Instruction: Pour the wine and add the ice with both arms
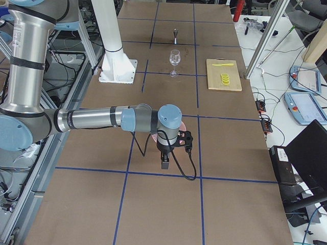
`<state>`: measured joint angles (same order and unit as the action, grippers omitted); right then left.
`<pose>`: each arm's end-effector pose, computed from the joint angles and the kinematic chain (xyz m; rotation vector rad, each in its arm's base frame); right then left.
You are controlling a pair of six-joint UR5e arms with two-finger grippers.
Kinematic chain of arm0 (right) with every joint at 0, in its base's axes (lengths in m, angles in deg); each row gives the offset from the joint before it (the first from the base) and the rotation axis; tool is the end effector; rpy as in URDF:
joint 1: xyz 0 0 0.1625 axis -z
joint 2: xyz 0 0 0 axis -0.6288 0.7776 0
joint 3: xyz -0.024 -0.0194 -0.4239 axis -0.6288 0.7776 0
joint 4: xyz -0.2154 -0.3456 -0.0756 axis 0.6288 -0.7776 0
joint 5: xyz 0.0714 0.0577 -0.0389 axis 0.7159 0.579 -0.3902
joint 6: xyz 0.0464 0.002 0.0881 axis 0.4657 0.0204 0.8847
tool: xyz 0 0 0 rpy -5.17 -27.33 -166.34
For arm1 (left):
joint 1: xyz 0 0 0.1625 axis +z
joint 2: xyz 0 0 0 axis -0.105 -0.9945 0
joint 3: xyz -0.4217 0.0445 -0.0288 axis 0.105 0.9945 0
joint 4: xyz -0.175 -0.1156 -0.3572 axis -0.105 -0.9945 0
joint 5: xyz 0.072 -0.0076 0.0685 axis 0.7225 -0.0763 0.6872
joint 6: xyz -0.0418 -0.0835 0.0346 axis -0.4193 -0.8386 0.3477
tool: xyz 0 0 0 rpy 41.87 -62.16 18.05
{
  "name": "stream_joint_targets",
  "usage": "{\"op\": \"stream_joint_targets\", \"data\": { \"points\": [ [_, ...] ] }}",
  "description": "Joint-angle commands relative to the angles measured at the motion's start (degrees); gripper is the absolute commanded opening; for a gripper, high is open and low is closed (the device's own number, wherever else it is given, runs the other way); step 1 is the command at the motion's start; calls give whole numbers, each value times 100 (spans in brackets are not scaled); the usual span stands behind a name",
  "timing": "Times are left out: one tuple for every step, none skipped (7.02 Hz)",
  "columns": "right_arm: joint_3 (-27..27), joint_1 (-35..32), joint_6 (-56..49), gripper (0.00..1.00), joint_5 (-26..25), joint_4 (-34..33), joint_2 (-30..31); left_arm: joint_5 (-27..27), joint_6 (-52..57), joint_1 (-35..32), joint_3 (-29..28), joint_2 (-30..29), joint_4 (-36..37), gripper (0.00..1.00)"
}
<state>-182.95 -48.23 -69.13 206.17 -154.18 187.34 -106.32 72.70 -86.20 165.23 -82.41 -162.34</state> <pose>0.0465 -0.4051 0.6094 -0.0282 -0.7373 -0.0770 -0.0791 -0.4116 0.6238 0.1658 0.7734 0.1099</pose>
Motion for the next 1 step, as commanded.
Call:
{"op": "stream_joint_targets", "data": {
  "points": [
    [5, 0, 3, 100, 3, 0, -8, -9, 0, 3, 4, -31, -10, 100]
  ]
}}
